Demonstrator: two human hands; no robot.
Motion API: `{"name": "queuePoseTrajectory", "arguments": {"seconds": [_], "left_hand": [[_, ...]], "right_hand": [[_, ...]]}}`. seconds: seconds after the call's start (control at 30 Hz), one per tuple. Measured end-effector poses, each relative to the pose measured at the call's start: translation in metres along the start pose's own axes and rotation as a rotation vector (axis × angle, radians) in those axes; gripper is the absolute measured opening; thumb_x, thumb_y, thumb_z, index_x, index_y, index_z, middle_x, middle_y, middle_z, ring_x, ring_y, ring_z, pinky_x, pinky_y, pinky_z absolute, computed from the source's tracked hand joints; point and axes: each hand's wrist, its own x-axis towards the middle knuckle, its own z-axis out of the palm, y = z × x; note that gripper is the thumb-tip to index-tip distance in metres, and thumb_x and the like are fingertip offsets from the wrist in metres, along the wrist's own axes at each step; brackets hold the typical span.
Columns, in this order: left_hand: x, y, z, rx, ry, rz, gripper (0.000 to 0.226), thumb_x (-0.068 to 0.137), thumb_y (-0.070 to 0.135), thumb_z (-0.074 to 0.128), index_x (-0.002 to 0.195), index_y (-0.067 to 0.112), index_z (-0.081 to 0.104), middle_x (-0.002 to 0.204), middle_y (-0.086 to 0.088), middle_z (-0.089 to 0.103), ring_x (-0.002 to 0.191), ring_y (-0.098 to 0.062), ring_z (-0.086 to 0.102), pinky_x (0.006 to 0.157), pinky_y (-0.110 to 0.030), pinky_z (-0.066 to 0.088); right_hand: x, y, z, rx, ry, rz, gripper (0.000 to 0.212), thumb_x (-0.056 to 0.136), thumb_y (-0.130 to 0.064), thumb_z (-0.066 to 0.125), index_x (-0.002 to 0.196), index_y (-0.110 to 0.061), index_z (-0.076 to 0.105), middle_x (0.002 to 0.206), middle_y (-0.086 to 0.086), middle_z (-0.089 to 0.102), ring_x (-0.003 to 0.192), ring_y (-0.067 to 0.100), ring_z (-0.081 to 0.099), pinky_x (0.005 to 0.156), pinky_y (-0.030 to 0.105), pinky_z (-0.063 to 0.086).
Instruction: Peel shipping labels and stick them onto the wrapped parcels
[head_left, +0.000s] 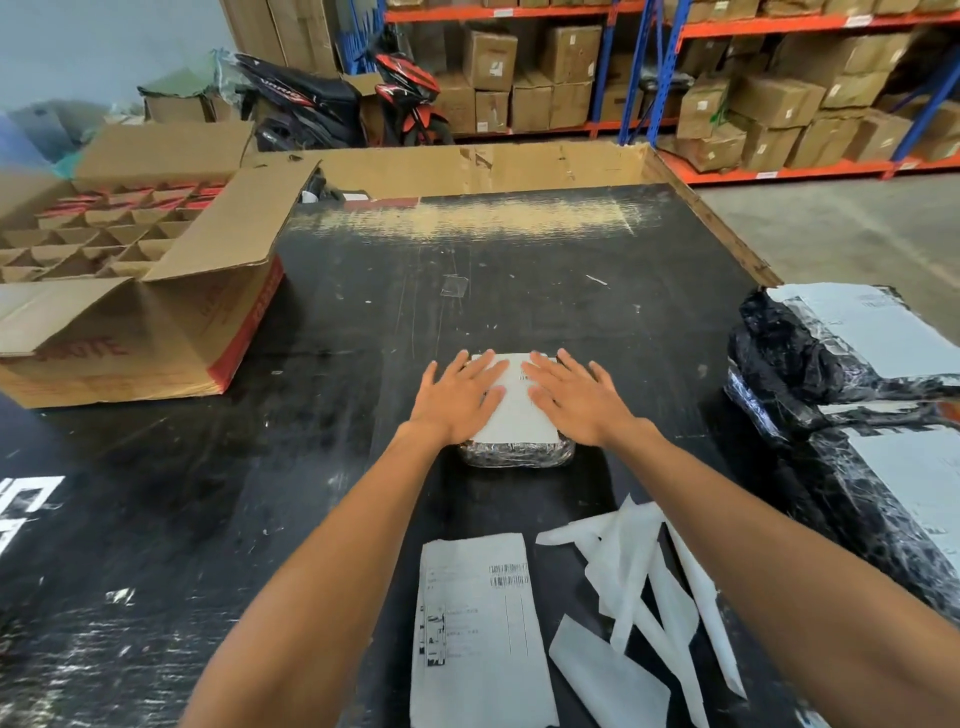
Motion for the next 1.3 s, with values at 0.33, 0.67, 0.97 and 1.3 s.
{"name": "queuePoseTrajectory", "arguments": {"seconds": [0.33, 0.67, 0.97, 1.3], "left_hand": [[0.006, 0.009, 0.026, -0.919, 0.171, -0.261, 0.058, 0.105, 0.035, 0.044, 0.158, 0.028, 0.023, 0.167, 0.013, 0.003, 0.146, -0.009, 0.025, 0.113, -0.025, 0.029], [-0.013, 0.056, 0.041, -0.937, 0.235, -0.386, 0.049, 0.106, 0.038, 0.033, 0.154, 0.039, 0.026, 0.164, 0.015, 0.015, 0.135, 0.007, 0.031, 0.124, -0.037, -0.012], [-0.023, 0.078, 0.036, -0.919, 0.054, -0.394, 0.05, 0.106, 0.038, 0.018, 0.156, 0.043, 0.013, 0.162, 0.011, 0.029, 0.153, -0.008, 0.008, 0.121, -0.041, -0.019], [-0.062, 0.138, 0.05, -0.266, -0.289, -0.411, 0.063, 0.102, 0.057, 0.011, 0.16, 0.032, 0.002, 0.167, 0.001, -0.015, 0.152, -0.031, -0.017, 0.12, -0.059, -0.009]], "right_hand": [[0.017, -0.022, 0.016, 0.515, 0.172, 0.414, 0.074, 0.101, -0.051, 0.041, 0.159, -0.014, 0.013, 0.166, 0.01, 0.015, 0.144, 0.04, 0.033, 0.113, 0.051, 0.033], [0.006, 0.022, -0.014, 1.219, -0.074, 0.591, 0.074, 0.078, -0.059, 0.076, 0.126, -0.005, 0.062, 0.117, 0.004, 0.073, 0.098, 0.022, 0.07, 0.086, 0.035, 0.055], [-0.028, 0.031, -0.016, 1.029, 0.143, 0.524, 0.071, 0.06, -0.08, 0.065, 0.103, -0.023, 0.061, 0.109, 0.002, 0.07, 0.098, 0.024, 0.069, 0.089, 0.045, 0.058], [-0.114, 0.075, -0.1, 1.158, 0.221, 0.444, 0.113, 0.067, -0.082, 0.065, 0.154, -0.019, 0.032, 0.154, 0.001, 0.042, 0.14, 0.031, 0.043, 0.111, 0.052, 0.04]]}}
